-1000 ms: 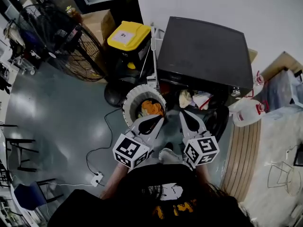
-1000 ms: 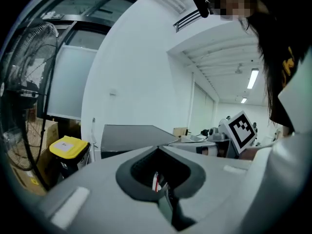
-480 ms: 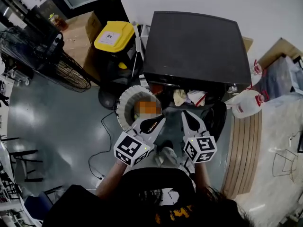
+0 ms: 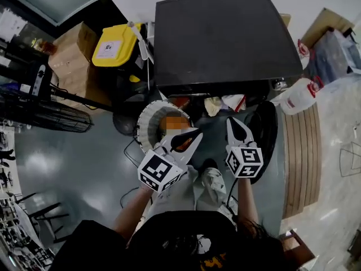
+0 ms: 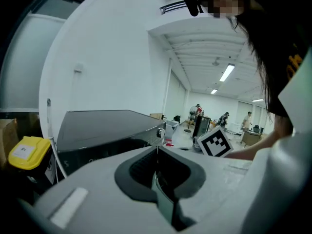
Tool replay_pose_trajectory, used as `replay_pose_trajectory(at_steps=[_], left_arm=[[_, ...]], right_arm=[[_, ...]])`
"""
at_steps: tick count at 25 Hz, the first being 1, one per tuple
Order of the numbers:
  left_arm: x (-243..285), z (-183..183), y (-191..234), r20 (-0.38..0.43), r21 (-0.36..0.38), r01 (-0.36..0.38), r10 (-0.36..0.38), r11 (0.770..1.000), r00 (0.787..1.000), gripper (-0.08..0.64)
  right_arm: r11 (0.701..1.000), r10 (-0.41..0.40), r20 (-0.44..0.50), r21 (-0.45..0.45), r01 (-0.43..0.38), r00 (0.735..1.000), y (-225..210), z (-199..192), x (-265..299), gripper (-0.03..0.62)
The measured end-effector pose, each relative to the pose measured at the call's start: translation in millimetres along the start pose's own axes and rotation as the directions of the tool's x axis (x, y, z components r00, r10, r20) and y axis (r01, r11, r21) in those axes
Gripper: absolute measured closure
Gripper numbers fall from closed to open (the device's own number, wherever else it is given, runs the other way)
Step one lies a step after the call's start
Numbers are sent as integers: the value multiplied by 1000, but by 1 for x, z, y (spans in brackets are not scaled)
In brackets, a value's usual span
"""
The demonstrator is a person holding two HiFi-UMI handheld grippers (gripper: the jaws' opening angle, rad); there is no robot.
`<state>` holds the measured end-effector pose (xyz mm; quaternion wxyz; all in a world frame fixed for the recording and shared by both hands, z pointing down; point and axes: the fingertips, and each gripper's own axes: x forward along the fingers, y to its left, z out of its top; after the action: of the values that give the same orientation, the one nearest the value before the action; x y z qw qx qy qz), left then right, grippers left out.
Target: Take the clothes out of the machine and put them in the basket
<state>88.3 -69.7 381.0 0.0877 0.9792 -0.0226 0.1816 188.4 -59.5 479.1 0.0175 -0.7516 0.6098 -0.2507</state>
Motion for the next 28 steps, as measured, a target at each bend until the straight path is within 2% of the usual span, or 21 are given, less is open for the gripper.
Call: replay_pose_trajectory(at_steps=[11,17,25,28], left_arm=[[37,-65,31,-113,40,139,-134,989,985,560],[66,-90,50,-135,43,177,-170,983,976,560],[91,-132,63,-151,38,192,-185,981,971,560],[97,-150,62,-163,61,205,-193,977,967,560]], right_arm=[[986,-140,-7,93,140,990,-51,-69,55,551],[967,-209,-32,139,212,977,-94,-110,86,499],[959,-238,-104,131,251,966,-143,-163,134,419],[956,-271,-122,83,282,955,-161,-176,152,382]])
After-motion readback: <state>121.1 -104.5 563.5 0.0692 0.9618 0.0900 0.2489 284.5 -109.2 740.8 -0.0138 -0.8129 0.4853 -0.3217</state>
